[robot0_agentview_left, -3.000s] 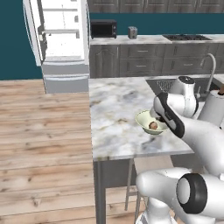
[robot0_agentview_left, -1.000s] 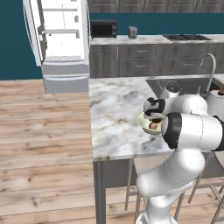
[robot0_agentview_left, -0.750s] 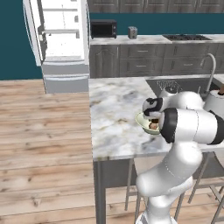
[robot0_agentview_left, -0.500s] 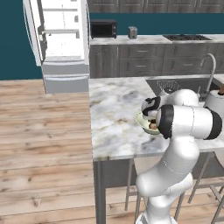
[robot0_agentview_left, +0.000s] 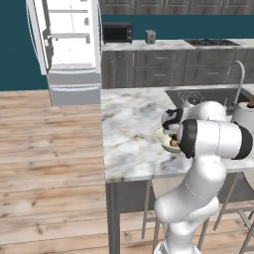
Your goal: Retrieve the tangerine and mango from the fridge and place them into the bowl on the dining table.
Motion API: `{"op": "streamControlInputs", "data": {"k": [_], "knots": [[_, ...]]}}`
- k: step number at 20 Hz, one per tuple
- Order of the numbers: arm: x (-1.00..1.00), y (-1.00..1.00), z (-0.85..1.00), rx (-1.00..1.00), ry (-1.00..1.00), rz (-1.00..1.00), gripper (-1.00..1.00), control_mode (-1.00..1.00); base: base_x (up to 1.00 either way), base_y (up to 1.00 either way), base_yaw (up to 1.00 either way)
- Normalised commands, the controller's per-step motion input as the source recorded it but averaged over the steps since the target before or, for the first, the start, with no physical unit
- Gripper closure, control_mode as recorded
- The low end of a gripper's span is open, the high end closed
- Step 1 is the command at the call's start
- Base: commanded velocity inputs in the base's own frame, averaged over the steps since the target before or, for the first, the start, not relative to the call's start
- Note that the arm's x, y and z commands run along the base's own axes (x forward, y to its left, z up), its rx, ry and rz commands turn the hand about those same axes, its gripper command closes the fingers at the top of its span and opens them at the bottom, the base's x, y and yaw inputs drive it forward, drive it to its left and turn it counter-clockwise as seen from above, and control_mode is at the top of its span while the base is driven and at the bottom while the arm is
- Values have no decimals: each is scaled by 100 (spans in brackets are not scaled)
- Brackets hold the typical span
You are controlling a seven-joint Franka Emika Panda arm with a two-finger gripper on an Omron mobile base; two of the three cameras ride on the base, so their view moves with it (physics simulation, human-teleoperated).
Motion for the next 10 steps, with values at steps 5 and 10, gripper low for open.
{"op": "streamControlInputs", "data": {"k": [5,10], "knots": [[-67,0,85,-1,-13,-1,-100,-100,0,0,0],[-89,0,100,-6,-19,-3,-100,-100,0,0,0]]}}
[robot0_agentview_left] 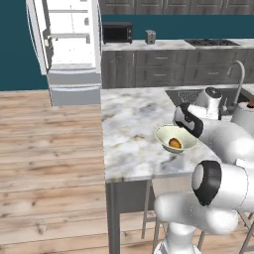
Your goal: Retrieve the tangerine and mango from the fridge and place them into the bowl on the dining table.
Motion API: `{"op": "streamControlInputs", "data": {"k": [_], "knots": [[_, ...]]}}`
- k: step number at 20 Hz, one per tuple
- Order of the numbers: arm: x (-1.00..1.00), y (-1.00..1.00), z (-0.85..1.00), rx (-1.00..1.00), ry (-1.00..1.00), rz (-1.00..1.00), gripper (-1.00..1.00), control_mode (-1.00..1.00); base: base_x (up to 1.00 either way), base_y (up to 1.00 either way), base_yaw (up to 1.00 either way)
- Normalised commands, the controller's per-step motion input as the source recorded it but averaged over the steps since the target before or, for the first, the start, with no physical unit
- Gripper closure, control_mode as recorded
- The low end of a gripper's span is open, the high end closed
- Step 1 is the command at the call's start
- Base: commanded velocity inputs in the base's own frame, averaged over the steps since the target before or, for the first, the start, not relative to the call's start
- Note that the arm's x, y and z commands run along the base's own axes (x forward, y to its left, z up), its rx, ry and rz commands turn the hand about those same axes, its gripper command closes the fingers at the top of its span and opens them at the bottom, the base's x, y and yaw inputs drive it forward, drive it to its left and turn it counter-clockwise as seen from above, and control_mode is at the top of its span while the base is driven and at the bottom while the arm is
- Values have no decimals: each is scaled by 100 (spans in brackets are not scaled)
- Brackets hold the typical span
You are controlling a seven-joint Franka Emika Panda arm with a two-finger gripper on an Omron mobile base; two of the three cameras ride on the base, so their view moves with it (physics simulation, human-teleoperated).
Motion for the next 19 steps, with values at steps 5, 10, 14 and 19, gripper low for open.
{"op": "streamControlInputs", "data": {"k": [5,10,14,19], "knots": [[-100,0,100,-9,-26,0,-100,-100,0,0,0],[-100,0,97,-8,-34,0,-100,-100,0,0,0],[-100,0,84,-1,-38,0,-100,-100,0,0,0],[-100,0,74,0,-30,0,-100,-100,0,0,0]]}}
